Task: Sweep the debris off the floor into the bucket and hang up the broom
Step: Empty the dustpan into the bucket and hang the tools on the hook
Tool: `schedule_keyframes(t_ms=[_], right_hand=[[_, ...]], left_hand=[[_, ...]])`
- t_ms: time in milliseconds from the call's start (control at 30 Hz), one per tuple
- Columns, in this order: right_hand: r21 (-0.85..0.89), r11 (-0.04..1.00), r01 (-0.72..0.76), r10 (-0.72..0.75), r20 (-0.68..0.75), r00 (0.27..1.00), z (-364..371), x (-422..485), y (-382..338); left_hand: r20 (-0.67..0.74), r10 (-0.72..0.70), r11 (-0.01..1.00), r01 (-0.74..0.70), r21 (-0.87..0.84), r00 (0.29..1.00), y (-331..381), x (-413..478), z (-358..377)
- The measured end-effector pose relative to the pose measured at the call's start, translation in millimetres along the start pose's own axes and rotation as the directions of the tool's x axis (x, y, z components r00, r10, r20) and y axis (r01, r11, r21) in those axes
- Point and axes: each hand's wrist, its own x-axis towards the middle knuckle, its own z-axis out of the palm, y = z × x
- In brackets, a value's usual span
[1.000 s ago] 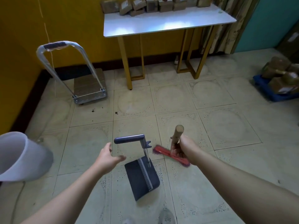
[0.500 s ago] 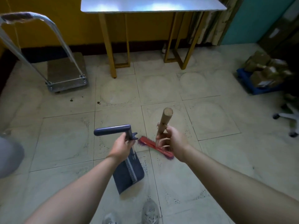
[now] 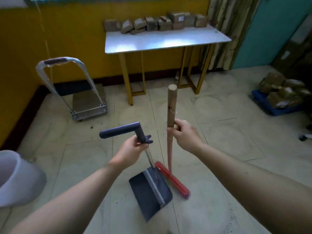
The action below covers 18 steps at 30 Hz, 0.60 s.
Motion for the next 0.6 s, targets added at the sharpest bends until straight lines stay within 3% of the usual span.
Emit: schedule_keyframes(t_ms=[267,600], right_hand=[[0.039,0.959,0.280,-0.277,-0.078,0.958,-5,-28,-97],[0.087,0.905,0.416,-0.402,-0.148,0.904,-8,-50,-169]], left_hand=[[-0.086,0.260,0.965,-0.254,0.071,0.962,81,-52,-26],[-0.185,0.419,0.905,-0.425,0.013,0.889,137,-97,-67]])
